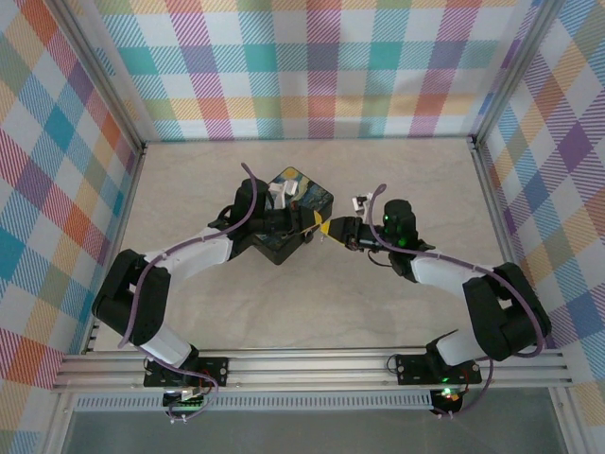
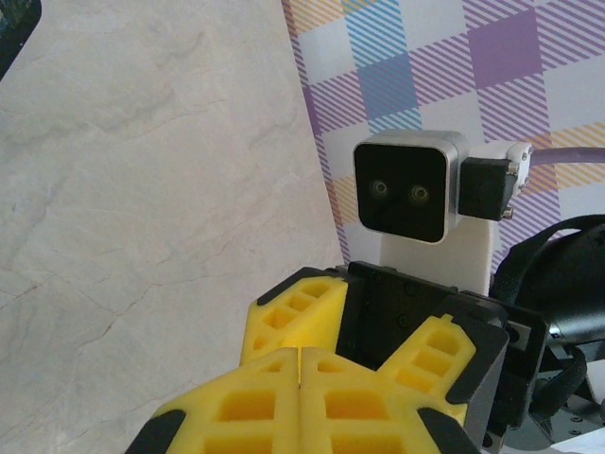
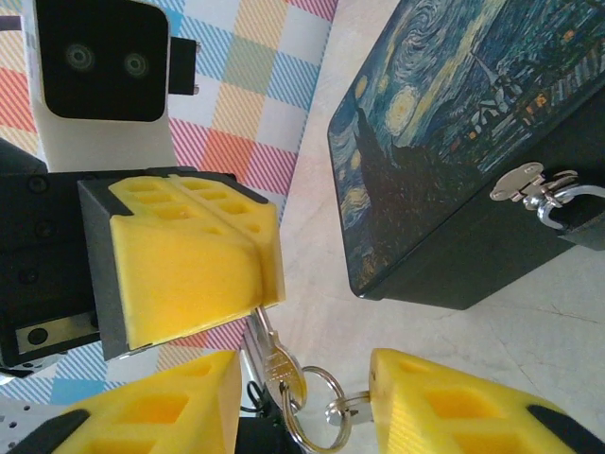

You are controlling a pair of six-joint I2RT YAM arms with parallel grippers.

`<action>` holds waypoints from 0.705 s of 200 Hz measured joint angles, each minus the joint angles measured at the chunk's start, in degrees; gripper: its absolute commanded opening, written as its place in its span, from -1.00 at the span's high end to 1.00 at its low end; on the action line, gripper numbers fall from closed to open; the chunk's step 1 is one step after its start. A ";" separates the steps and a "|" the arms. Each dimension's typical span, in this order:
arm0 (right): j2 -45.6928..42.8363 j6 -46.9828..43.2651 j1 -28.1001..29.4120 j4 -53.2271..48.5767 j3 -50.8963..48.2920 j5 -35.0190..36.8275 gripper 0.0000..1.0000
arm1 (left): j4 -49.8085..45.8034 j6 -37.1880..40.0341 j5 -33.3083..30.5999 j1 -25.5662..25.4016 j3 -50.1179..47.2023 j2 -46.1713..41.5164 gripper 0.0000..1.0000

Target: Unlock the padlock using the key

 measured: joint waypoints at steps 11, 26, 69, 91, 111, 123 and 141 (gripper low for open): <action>0.13 0.57 0.04 0.74 -0.04 -0.02 0.31 | 0.26 -0.20 -0.02 0.00 0.00 0.24 1.00; 0.22 1.25 0.11 1.81 -0.07 -0.04 0.34 | 0.59 -0.39 -0.02 0.00 0.00 0.50 1.00; 0.35 2.73 0.11 3.80 -0.13 -0.04 0.48 | 1.99 -1.01 -0.02 0.11 -0.11 0.59 1.00; 0.52 3.56 0.11 4.39 -0.15 -0.04 0.48 | 2.93 -1.57 0.00 0.48 -0.63 0.59 1.00; 0.94 4.22 0.15 4.98 -0.17 -0.02 0.47 | 3.58 -2.01 0.02 0.83 -1.05 0.59 1.00; 1.18 4.63 0.26 5.25 -0.17 -0.02 0.47 | 4.15 -2.36 0.00 1.01 -1.36 0.59 1.00; 1.66 5.05 0.50 5.86 -0.17 -0.02 0.47 | 4.48 -2.93 -0.02 1.18 -1.62 0.59 1.00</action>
